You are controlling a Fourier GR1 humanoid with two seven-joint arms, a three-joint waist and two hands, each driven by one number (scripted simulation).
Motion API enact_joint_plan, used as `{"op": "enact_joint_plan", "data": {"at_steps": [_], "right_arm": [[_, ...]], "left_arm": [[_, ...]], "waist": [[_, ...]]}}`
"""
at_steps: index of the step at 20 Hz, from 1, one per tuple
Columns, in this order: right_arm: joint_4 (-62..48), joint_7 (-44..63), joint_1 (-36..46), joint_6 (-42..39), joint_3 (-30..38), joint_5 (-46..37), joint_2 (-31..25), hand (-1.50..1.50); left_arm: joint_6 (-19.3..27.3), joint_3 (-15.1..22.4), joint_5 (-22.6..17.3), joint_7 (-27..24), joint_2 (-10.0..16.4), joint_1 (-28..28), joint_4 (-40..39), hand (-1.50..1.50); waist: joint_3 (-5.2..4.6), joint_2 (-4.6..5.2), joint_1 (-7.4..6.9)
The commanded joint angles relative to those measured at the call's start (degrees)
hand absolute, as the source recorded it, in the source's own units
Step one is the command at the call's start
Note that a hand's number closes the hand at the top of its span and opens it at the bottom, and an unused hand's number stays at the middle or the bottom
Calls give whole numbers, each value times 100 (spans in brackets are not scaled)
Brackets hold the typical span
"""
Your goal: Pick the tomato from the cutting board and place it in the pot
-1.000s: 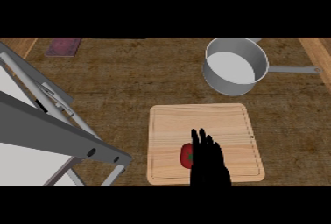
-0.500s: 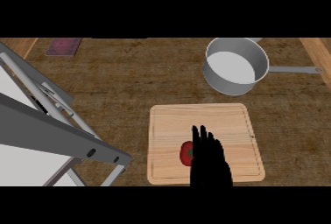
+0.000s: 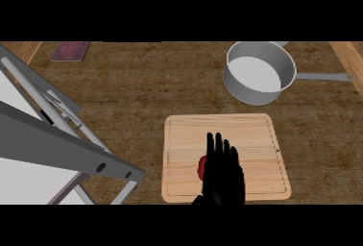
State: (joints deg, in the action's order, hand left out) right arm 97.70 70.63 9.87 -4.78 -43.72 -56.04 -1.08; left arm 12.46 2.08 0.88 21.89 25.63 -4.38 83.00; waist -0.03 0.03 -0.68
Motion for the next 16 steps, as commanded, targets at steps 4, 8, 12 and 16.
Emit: {"op": "enact_joint_plan", "data": {"at_steps": [4,8,12,16], "right_arm": [[-516,698,320,100,402,8,102,-150],[-906,1038,544,217,220,328,102,-150],[-1250,878,608,459,358,422,102,-150],[-1013,939,389,402,203,533,103,-150]], "left_arm": [[108,-12,175,69,-142,-41,96,0],[-108,-141,97,154,-24,-302,-156,0],[-198,-276,82,-164,-11,-316,-430,0],[-226,-228,78,230,-75,-124,34,0]], "waist": [[2,-2,51],[1,11,32],[1,12,40],[4,-10,36]]}}
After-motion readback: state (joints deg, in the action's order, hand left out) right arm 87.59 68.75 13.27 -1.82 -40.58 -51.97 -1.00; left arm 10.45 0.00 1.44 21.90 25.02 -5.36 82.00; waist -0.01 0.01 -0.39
